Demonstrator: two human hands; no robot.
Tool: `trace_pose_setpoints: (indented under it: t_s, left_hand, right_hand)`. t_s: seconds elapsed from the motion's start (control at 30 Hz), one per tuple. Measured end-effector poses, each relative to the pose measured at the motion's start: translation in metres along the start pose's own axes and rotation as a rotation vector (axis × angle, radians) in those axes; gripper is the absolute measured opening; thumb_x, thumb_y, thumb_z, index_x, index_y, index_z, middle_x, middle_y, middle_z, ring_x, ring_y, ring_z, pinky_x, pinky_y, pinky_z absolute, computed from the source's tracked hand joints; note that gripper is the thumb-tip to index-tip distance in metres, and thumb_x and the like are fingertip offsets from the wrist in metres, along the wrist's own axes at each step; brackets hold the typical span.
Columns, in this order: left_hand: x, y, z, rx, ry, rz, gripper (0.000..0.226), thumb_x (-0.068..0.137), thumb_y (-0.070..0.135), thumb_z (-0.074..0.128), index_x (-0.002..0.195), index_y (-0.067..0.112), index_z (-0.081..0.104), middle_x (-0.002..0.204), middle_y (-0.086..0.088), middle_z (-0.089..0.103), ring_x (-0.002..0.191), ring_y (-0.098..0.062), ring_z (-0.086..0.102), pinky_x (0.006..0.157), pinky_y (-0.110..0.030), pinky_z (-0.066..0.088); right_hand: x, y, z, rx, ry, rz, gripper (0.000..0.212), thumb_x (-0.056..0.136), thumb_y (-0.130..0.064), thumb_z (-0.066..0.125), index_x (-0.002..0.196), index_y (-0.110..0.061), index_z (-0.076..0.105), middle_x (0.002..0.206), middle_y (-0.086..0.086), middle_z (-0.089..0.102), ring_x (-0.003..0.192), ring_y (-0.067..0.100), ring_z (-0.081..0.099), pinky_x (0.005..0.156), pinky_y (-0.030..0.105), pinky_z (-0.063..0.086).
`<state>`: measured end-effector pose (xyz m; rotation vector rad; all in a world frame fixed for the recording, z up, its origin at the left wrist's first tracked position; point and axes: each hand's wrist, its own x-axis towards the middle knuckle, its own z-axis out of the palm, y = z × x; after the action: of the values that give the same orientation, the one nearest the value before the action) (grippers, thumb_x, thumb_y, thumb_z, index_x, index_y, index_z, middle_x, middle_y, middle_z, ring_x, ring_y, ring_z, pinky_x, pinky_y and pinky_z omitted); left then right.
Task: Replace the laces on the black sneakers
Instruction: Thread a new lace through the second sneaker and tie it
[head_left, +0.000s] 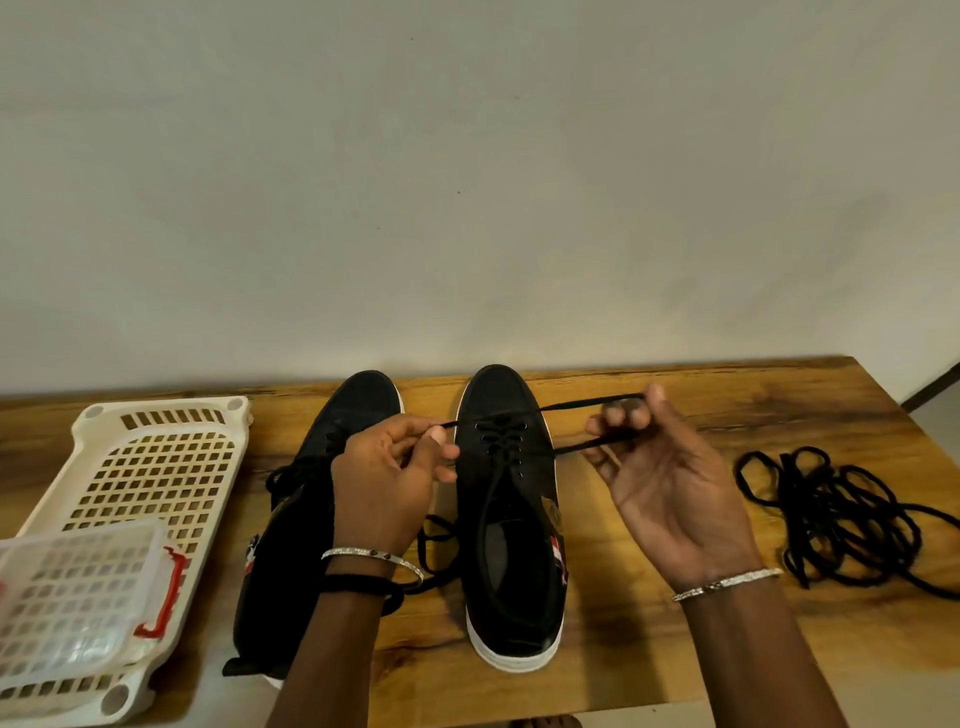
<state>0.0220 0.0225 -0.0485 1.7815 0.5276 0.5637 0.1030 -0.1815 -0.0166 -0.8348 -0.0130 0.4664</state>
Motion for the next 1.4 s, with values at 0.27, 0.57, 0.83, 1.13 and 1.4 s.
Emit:
trace_pose_setpoints:
  t_s: [0.27, 0.57, 0.83, 1.13, 1.4]
  left_hand:
    - [0.001, -0.007, 0.008, 0.002, 0.140, -0.170, 0.008, 0.098, 0.008, 0.058, 0.095, 0.012, 0.064, 0.065, -0.004, 0.071, 0.050, -0.019, 0.066, 0.053, -0.030, 0.048]
    - [-0.002, 0.023, 0.006, 0.160, 0.088, 0.383, 0.035, 0.087, 0.000, 0.049, 0.108, 0.018, 0.070, 0.095, 0.010, 0.064, 0.079, 0.001, 0.060, 0.065, -0.010, 0.043]
    - [-0.015, 0.038, 0.021, -0.084, -0.291, 0.330, 0.028, 0.104, 0.020, 0.044, 0.118, 0.017, 0.068, 0.094, 0.007, 0.071, 0.088, -0.017, 0.071, 0.073, -0.025, 0.055]
    - [-0.005, 0.021, 0.008, 0.077, -0.283, 0.363, 0.017, 0.093, 0.027, 0.062, 0.103, 0.017, 0.072, 0.084, 0.008, 0.069, 0.077, -0.015, 0.068, 0.068, -0.031, 0.057]
    - [-0.002, 0.015, -0.001, 0.164, -0.366, 0.315, 0.012, 0.088, 0.012, 0.073, 0.098, 0.015, 0.078, 0.089, 0.009, 0.075, 0.086, -0.005, 0.071, 0.077, -0.028, 0.060]
  right_hand:
    - [0.006, -0.023, -0.046, 0.183, 0.124, -0.129, 0.029, 0.105, -0.036, 0.047, 0.087, -0.021, 0.063, 0.059, -0.011, 0.037, 0.051, 0.006, 0.034, 0.056, 0.021, 0.039]
    - [0.002, 0.009, -0.004, -0.652, -0.159, -0.061, 0.024, 0.095, -0.021, 0.058, 0.110, -0.003, 0.062, 0.085, 0.012, 0.075, 0.057, 0.015, 0.056, 0.048, 0.023, 0.037]
    - [-0.004, 0.026, 0.024, -0.729, -0.279, -0.118, 0.021, 0.080, -0.020, 0.076, 0.088, -0.001, 0.076, 0.075, 0.016, 0.074, 0.059, 0.018, 0.061, 0.051, 0.021, 0.046]
    - [-0.002, 0.031, 0.019, -0.614, -0.267, -0.036, 0.016, 0.089, -0.006, 0.069, 0.100, 0.004, 0.063, 0.082, 0.020, 0.075, 0.076, 0.025, 0.073, 0.068, 0.027, 0.057]
    - [0.001, 0.027, 0.010, -0.876, -0.167, -0.217, 0.014, 0.076, -0.014, 0.084, 0.088, -0.012, 0.078, 0.082, 0.005, 0.074, 0.077, 0.020, 0.065, 0.071, 0.027, 0.055]
